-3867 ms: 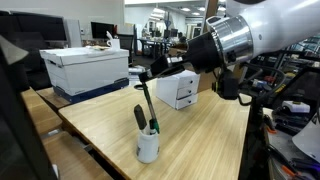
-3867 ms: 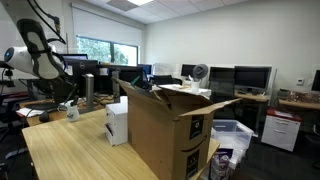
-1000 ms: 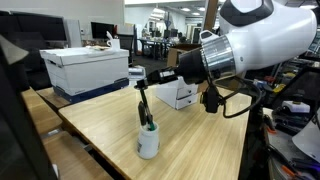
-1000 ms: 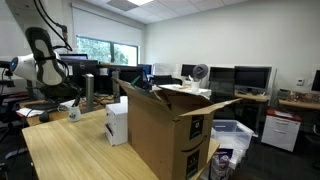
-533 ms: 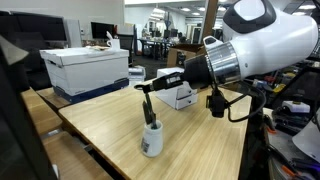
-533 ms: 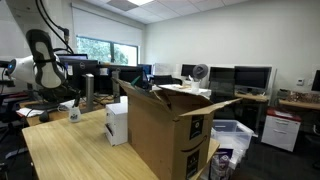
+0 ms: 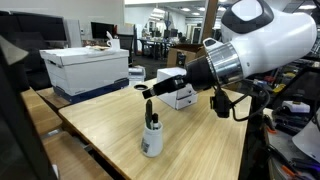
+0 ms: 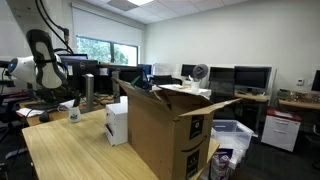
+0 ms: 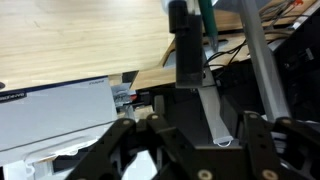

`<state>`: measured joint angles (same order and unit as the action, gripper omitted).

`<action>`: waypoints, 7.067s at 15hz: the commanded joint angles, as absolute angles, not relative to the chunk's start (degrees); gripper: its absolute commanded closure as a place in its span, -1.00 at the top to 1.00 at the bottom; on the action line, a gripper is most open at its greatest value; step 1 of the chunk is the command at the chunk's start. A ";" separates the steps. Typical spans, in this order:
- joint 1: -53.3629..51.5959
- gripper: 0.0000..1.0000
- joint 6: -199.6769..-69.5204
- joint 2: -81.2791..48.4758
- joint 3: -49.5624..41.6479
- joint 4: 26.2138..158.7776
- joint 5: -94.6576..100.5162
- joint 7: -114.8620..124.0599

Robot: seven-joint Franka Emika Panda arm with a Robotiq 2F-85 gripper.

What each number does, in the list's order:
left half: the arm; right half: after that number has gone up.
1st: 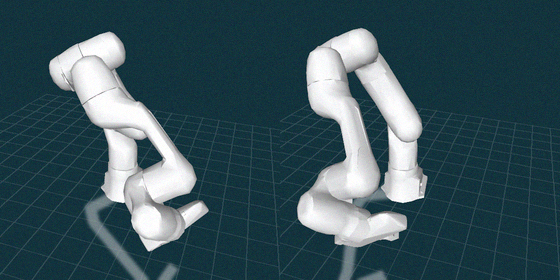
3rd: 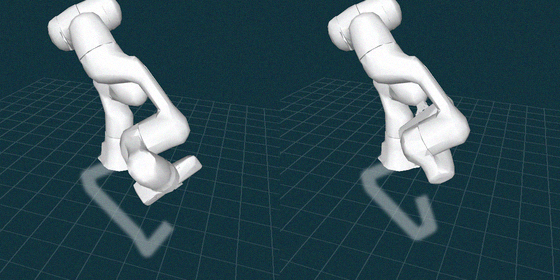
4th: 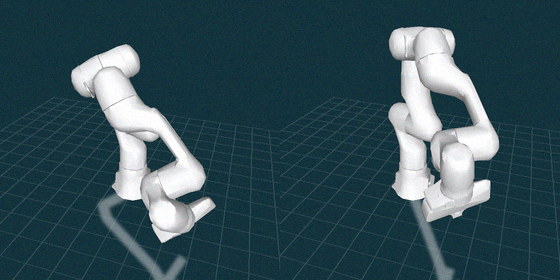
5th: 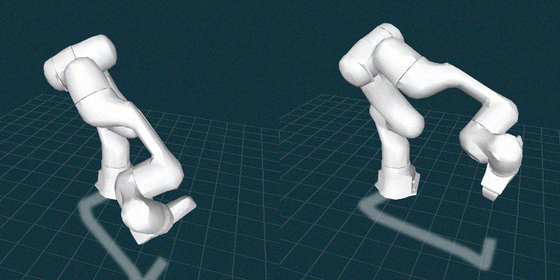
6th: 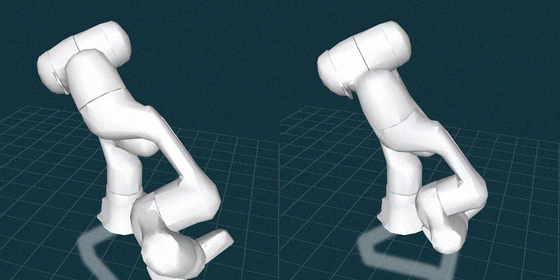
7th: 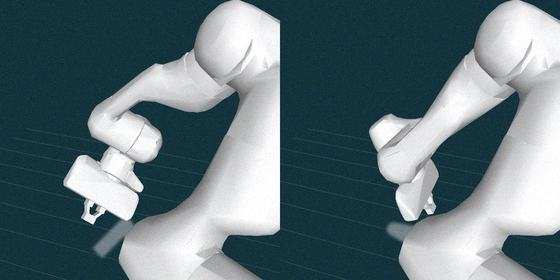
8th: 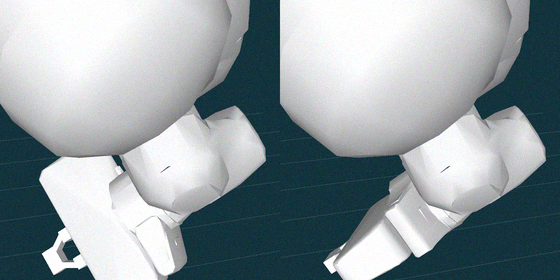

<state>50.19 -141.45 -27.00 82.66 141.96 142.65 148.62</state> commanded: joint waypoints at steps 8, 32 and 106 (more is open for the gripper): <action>56.28 1.00 -160.22 -14.67 82.90 144.87 107.03 120.75; 56.70 1.00 -123.72 -22.24 87.29 135.45 33.93 34.65; -3.01 1.00 -114.47 18.18 1.06 132.97 -2.55 -12.01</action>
<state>-3.27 -108.95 12.61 0.84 125.54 -2.39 -15.35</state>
